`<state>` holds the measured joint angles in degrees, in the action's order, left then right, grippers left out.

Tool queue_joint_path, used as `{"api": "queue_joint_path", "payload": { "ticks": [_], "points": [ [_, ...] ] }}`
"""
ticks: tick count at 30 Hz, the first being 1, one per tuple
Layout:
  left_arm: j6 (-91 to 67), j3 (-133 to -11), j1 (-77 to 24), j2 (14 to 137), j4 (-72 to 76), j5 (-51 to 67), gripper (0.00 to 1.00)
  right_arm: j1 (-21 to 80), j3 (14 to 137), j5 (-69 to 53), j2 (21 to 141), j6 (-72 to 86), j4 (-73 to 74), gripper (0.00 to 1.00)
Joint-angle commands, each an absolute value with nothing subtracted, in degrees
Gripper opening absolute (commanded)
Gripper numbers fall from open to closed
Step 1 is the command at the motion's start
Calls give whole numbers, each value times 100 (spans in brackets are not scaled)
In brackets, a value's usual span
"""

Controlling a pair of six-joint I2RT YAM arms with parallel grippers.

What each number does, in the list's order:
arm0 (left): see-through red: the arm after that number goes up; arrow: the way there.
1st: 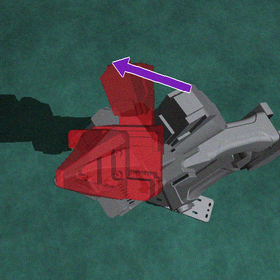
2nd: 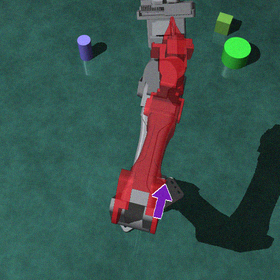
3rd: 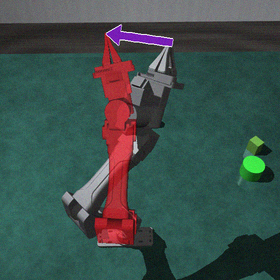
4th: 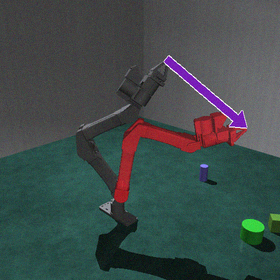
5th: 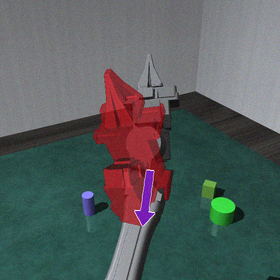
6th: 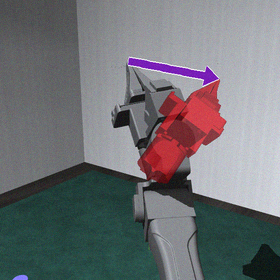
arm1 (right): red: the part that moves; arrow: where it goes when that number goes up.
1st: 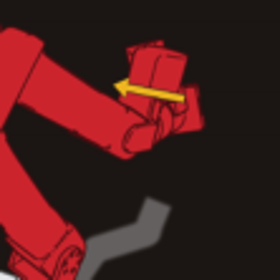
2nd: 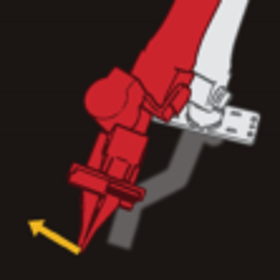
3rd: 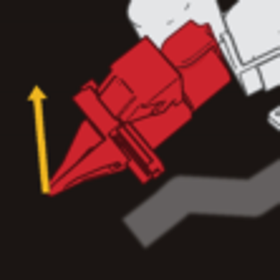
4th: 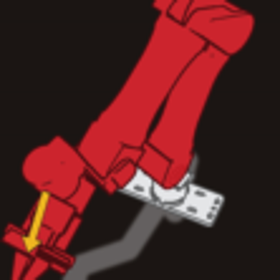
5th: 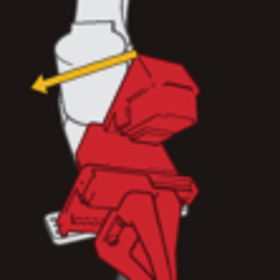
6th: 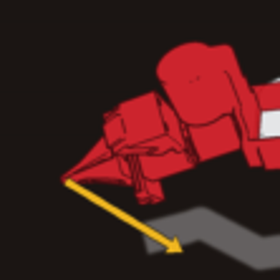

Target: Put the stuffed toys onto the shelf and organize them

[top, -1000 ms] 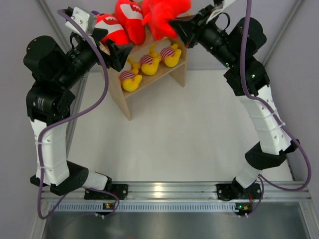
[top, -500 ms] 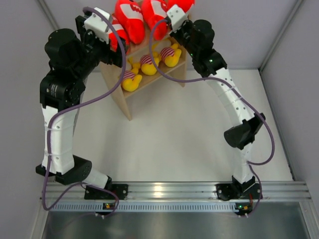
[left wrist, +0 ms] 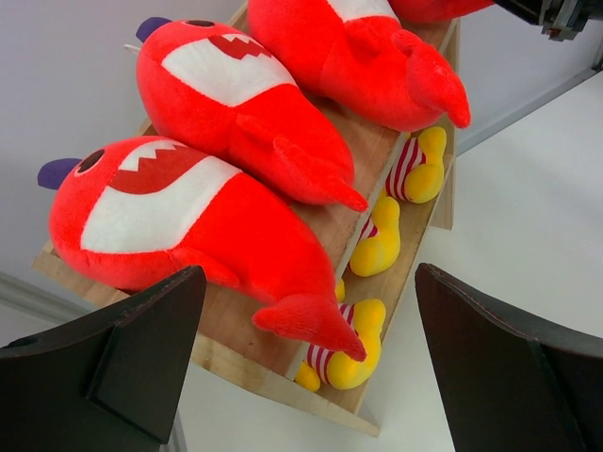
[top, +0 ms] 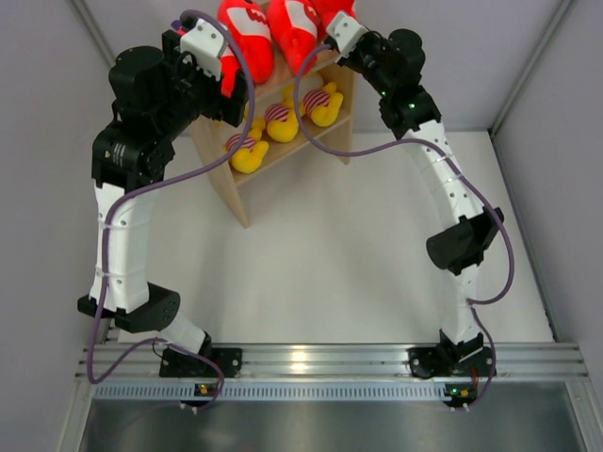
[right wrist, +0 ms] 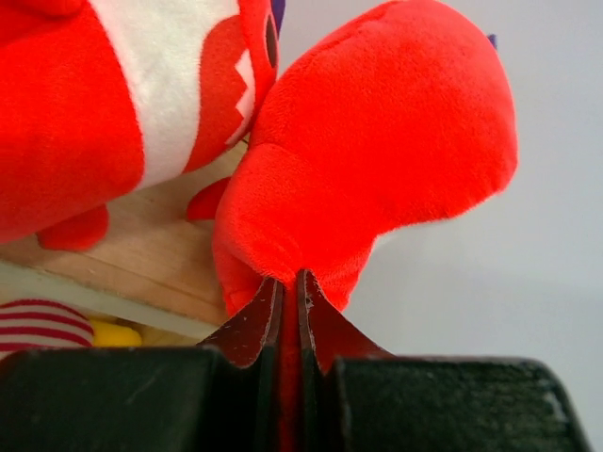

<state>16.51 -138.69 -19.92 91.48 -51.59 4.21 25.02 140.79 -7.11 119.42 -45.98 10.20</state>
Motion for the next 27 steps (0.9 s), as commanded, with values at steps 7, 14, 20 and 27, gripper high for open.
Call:
{"api": "queue_joint_path", "payload": {
  "ticks": [7,14,20,27],
  "points": [
    [1732,-13949,-1986,8948,-5106,448,99,2496,14317,-1001,12296,-4562,167,4],
    [1740,-13852,-1986,8859,-5106,457,99,2566,14265,-1502,11927,-4377,694,4],
    [1731,-13790,-1978,8807,-5115,501,99,2584,14150,-1319,11848,-4272,492,33],
    [1758,-13658,-1978,8754,-5168,633,99,2566,13572,-1002,11444,-3789,-104,65]
  ]
}}
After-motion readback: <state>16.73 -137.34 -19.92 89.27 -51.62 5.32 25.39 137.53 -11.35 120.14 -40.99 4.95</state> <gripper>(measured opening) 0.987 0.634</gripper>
